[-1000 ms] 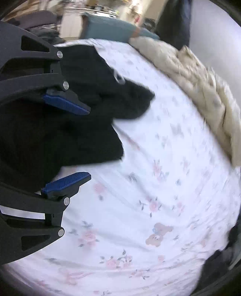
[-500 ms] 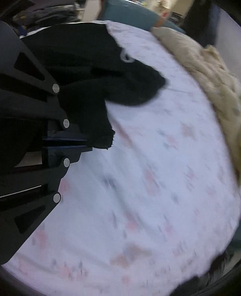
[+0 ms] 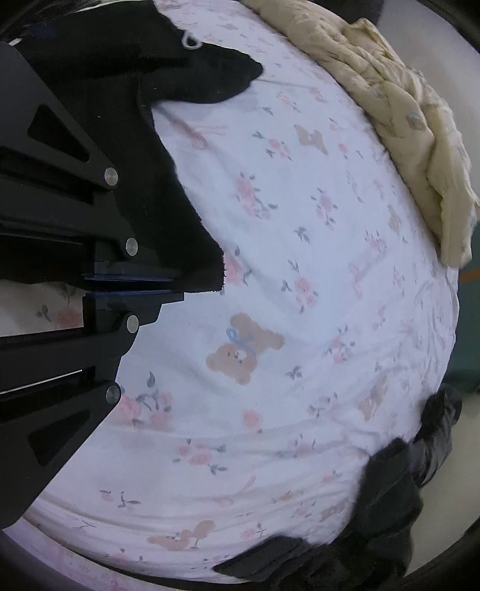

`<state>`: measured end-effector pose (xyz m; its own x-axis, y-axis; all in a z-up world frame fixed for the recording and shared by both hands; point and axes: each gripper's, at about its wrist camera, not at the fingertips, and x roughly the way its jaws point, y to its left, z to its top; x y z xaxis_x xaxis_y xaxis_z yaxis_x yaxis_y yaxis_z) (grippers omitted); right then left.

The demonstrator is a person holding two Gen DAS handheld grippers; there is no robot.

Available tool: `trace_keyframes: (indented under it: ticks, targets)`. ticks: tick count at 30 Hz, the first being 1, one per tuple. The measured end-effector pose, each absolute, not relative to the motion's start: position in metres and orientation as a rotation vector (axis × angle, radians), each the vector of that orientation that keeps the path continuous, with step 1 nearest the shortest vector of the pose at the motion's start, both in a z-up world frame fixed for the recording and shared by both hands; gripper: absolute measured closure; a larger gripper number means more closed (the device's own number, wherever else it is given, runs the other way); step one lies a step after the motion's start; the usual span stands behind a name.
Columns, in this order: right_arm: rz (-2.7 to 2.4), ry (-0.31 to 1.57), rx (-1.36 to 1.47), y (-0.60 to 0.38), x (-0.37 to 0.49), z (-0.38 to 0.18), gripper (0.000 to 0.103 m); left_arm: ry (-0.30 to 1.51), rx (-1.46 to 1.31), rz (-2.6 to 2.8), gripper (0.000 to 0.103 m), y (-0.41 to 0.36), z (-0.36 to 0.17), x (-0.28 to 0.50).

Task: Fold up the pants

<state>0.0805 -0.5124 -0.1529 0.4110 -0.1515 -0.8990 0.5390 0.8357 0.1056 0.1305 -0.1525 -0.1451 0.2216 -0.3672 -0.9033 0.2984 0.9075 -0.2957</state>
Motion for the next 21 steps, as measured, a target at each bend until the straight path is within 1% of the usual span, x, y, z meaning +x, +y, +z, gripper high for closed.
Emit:
trace_keyframes:
  ticks: [4, 5, 6, 7, 8, 10, 13, 17, 21]
  targets:
    - [-0.43, 1.072, 0.413, -0.506, 0.088, -0.154, 0.101, 1.247, -0.088, -0.54, 0.027, -0.198, -0.153, 0.167]
    - [-0.429, 1.069, 0.419, -0.507, 0.088, -0.153, 0.101, 1.236, -0.073, -0.569, 0.03, -0.212, -0.156, 0.173]
    - [-0.428, 1.067, 0.43, -0.508, 0.089, -0.153, 0.101, 1.233, -0.035, -0.574, 0.038, -0.223, -0.158, 0.177]
    - [-0.427, 1.066, 0.439, -0.508, 0.089, -0.152, 0.101, 1.233, 0.001, -0.562, 0.059, -0.23, -0.161, 0.18]
    - [-0.427, 1.066, 0.444, -0.508, 0.088, -0.151, 0.101, 1.24, 0.05, -0.54, 0.076, -0.238, -0.163, 0.18]
    - [-0.426, 1.062, 0.448, -0.507, 0.087, -0.149, 0.101, 1.242, 0.14, -0.491, 0.098, -0.246, -0.165, 0.182]
    - [-0.432, 1.057, 0.437, -0.506, 0.082, -0.143, 0.101, 1.196, 0.101, -0.533, 0.098, -0.239, -0.145, 0.17]
    - [-0.422, 1.021, 0.449, -0.504, 0.067, -0.123, 0.101, 1.135, -0.055, -0.62, 0.098, -0.214, -0.089, 0.135]
    - [-0.395, 0.921, 0.45, -0.5, 0.052, -0.09, 0.101, 0.981, -0.129, -0.664, 0.098, -0.182, -0.02, 0.098]
